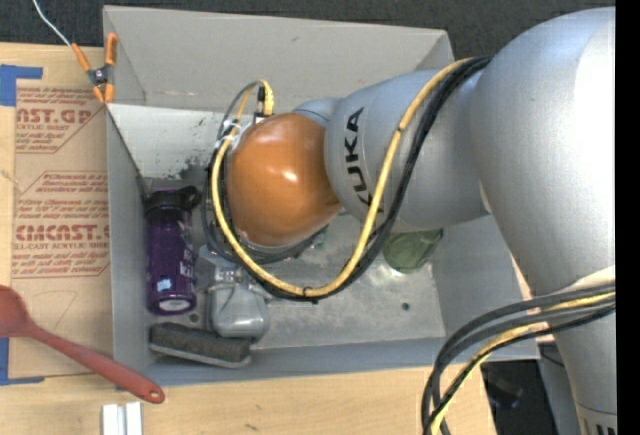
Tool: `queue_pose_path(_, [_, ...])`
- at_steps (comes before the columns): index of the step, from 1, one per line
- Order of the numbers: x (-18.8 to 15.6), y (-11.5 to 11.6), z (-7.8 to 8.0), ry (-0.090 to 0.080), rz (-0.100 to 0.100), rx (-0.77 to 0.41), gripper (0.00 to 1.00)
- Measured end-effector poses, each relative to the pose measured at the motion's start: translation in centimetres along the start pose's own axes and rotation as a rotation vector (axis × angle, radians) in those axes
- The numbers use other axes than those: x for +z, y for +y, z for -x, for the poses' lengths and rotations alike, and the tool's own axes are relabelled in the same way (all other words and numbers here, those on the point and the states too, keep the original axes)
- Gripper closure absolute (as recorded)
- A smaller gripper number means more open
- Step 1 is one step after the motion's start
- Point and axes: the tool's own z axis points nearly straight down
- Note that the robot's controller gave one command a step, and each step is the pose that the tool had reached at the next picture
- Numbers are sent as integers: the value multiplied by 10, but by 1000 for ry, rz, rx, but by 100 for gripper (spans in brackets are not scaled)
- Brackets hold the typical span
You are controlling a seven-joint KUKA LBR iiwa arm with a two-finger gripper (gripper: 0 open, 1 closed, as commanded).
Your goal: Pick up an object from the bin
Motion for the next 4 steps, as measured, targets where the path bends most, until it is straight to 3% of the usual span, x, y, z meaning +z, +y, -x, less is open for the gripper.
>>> queue_pose_path(4, [-35,3,1,-1,6,0,100])
